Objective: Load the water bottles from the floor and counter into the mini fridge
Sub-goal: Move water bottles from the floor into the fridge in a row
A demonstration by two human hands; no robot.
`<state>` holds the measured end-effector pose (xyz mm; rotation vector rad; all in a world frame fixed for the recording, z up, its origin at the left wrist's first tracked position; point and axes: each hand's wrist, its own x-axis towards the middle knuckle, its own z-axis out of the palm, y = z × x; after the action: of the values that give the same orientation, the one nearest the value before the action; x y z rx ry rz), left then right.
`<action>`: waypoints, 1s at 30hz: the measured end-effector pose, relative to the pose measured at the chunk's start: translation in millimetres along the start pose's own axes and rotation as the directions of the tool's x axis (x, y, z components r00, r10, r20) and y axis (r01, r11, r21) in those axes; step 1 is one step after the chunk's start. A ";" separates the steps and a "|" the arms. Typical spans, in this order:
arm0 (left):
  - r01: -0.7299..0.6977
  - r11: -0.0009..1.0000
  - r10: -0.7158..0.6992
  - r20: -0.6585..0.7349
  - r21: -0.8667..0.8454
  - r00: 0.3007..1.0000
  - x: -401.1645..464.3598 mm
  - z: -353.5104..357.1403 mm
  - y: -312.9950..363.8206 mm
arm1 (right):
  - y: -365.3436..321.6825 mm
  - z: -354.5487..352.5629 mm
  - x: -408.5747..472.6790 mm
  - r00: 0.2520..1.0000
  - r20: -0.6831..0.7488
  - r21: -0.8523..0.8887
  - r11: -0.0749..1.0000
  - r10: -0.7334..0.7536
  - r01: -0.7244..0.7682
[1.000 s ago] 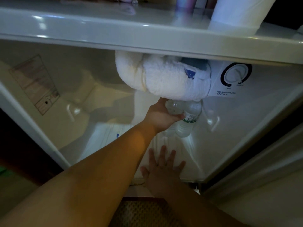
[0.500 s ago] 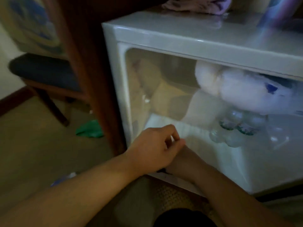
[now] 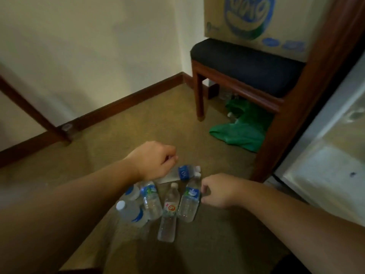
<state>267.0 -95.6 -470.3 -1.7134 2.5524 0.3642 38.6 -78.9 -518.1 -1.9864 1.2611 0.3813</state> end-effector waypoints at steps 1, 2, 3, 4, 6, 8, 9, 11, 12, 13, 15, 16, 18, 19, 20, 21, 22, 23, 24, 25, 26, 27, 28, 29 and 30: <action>0.107 0.994 -0.107 0.057 0.003 0.993 -5.8 6.8 -10.6 | -7.3 7.3 12.9 1.000 -0.006 0.021 1.000 -0.015 0.015; 0.201 0.979 -0.202 0.118 0.021 0.972 -11.6 14.4 -20.5 | -13.2 15.8 26.3 1.000 -0.003 0.039 0.999 -0.029 0.029; 0.281 0.959 -0.285 0.179 0.048 0.942 -18.7 21.7 -29.2 | -19.5 25.1 39.3 0.999 0.007 0.052 0.998 -0.040 0.039; 0.351 0.933 -0.360 0.240 0.083 0.902 -26.9 29.2 -37.2 | -26.3 34.6 51.4 0.999 0.018 0.055 0.997 -0.050 0.049; 0.427 0.893 -0.450 0.324 0.143 0.832 -46.3 44.7 -51.6 | -38.1 55.1 74.7 0.998 0.028 0.032 0.998 -0.050 0.049; 0.464 0.873 -0.485 0.371 0.150 0.792 -65.7 60.5 -63.5 | -46.2 73.6 98.5 0.999 0.025 0.032 0.999 -0.023 0.022; 0.485 0.864 -0.497 0.397 0.137 0.772 -74.7 69.0 -69.1 | -49.6 80.8 111.1 1.000 0.015 0.057 0.998 0.002 -0.002; 0.513 0.846 -0.517 0.449 0.143 0.729 -90.0 85.7 -78.9 | -54.5 91.0 136.5 0.997 -0.013 0.095 0.993 0.076 -0.075; 0.519 0.841 -0.524 0.465 0.153 0.713 -95.5 92.6 -82.5 | -56.7 94.0 149.0 0.993 -0.024 0.099 0.989 0.114 -0.111; 0.519 0.841 -0.524 0.465 0.152 0.714 -99.5 98.6 -85.9 | -58.4 96.2 161.5 0.989 -0.034 0.103 0.985 0.146 -0.141; 0.514 0.847 -0.518 0.428 0.137 0.741 -104.4 108.2 -90.2 | -58.8 102.2 187.9 0.978 -0.069 0.108 0.976 0.199 -0.191; 0.507 0.851 -0.515 0.394 0.133 0.761 -104.6 112.0 -91.4 | -57.0 104.9 200.2 0.969 -0.096 0.104 0.971 0.227 -0.217; 0.490 0.862 -0.504 0.337 0.133 0.795 -103.6 117.5 -93.4 | -53.0 110.9 220.0 0.951 -0.148 0.120 0.959 0.273 -0.257; 0.478 0.869 -0.492 0.313 0.126 0.812 -102.3 118.5 -94.0 | -52.8 113.7 225.4 0.942 -0.166 0.144 0.952 0.291 -0.269; 0.470 0.875 -0.482 0.297 0.115 0.824 -100.8 118.7 -94.4 | -53.5 116.1 228.5 0.934 -0.186 0.166 0.947 0.304 -0.275; 0.463 0.880 -0.472 0.287 0.103 0.833 -98.0 118.1 -95.6 | -53.7 118.0 230.9 0.929 -0.204 0.173 0.946 0.308 -0.275; 0.458 0.884 -0.464 0.291 0.093 0.837 -95.0 115.5 -96.2 | -53.5 119.1 232.4 0.929 -0.205 0.184 0.944 0.309 -0.273; 0.452 0.888 -0.456 0.298 0.087 0.839 -92.2 112.4 -96.7 | -52.3 118.9 232.6 0.930 -0.196 0.213 0.939 0.311 -0.269; 0.449 0.889 -0.453 0.308 0.089 0.837 -90.9 109.0 -97.0 | -51.5 117.1 231.6 0.930 -0.180 0.257 0.928 0.320 -0.269; 0.444 0.891 -0.451 0.315 0.098 0.835 -90.4 106.0 -96.4 | -50.3 114.0 229.0 0.932 -0.167 0.307 0.915 0.322 -0.261; 0.436 0.893 -0.447 0.321 0.111 0.835 -89.8 102.1 -95.3 | -48.9 108.8 224.8 0.936 -0.158 0.357 0.902 0.313 -0.242; 0.423 0.898 -0.439 0.326 0.121 0.837 -88.7 97.0 -94.3 | -48.4 102.3 219.6 0.943 -0.153 0.395 0.893 0.297 -0.217; 0.411 0.902 -0.430 0.334 0.131 0.839 -87.2 89.2 -92.1 | -48.5 94.5 211.9 0.951 -0.148 0.416 0.889 0.271 -0.189; 0.394 0.907 -0.421 0.342 0.149 0.840 -85.2 79.4 -89.3 | -50.4 86.7 201.7 0.962 -0.141 0.418 0.895 0.233 -0.155; 0.368 0.914 -0.406 0.349 0.171 0.845 -81.5 66.9 -85.6 | -52.7 78.0 186.9 0.973 -0.137 0.407 0.906 0.186 -0.116</action>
<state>370.8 -37.8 -536.0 -1.8512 1.8709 0.4794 183.3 -131.7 -659.8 -1.6051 1.4756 0.0162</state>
